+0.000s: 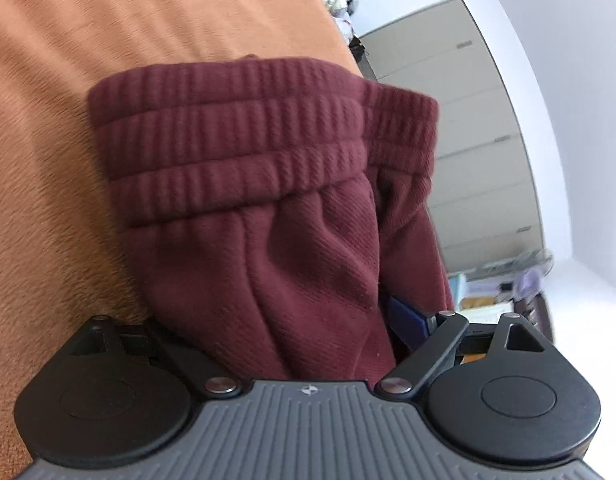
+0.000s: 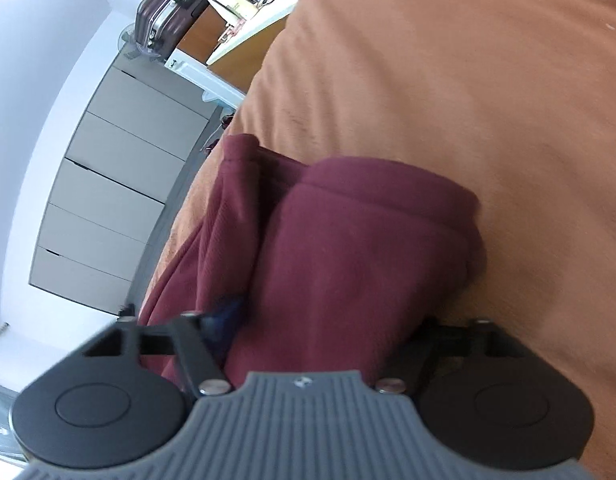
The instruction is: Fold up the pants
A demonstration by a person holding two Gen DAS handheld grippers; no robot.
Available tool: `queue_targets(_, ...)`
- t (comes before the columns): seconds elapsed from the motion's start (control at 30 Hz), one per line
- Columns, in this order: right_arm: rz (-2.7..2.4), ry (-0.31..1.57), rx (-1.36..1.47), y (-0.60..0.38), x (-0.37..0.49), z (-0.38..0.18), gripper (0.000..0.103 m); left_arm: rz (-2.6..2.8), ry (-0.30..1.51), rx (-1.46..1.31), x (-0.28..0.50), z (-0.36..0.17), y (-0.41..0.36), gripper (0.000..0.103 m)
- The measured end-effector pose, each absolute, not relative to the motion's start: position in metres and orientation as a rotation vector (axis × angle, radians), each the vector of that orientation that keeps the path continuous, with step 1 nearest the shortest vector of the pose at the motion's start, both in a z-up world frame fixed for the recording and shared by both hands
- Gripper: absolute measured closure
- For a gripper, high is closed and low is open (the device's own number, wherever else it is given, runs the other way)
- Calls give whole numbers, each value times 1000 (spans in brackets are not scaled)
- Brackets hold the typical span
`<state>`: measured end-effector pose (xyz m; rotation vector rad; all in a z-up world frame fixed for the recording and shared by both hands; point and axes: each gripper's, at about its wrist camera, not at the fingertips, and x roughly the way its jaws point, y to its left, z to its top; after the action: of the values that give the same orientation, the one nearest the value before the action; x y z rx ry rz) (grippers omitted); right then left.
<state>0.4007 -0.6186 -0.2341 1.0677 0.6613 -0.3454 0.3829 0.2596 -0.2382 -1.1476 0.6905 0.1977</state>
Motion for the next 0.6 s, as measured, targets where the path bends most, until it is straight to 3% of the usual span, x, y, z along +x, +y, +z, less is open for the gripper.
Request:
queue_targets(0.1,-309,635,1158,-618,402,-236,28,183,676,-1114,377,-228,255,1)
queue_targets(0.2,-265,518,1300,-622,382,-239,24,170,652,-1174,362,-234,261,6)
queue_targets(0.33,-272,563,1286,-622,385,-240,23,157,593,-1310,348,-236,269,6)
queue_targets(0.47,-258,523,1272,-613,390,-234,13,150,664,-1175,363,-227,265,6)
queue_targets(0.5,-277,546,1241,-609,397,-234,21,161,674,-1150,367,-225,262,6)
queue_targets(0.53,-319,588,1192,-605,405,-234,59,173,681,-1127,371,-224,259,7)
queue_targets(0.57,-352,621,1151,-601,411,-234,78,195,689,-1103,376,-219,255,18)
queue_targets(0.6,-362,650,1120,-599,416,-237,81,232,710,-1068,379,-217,253,44)
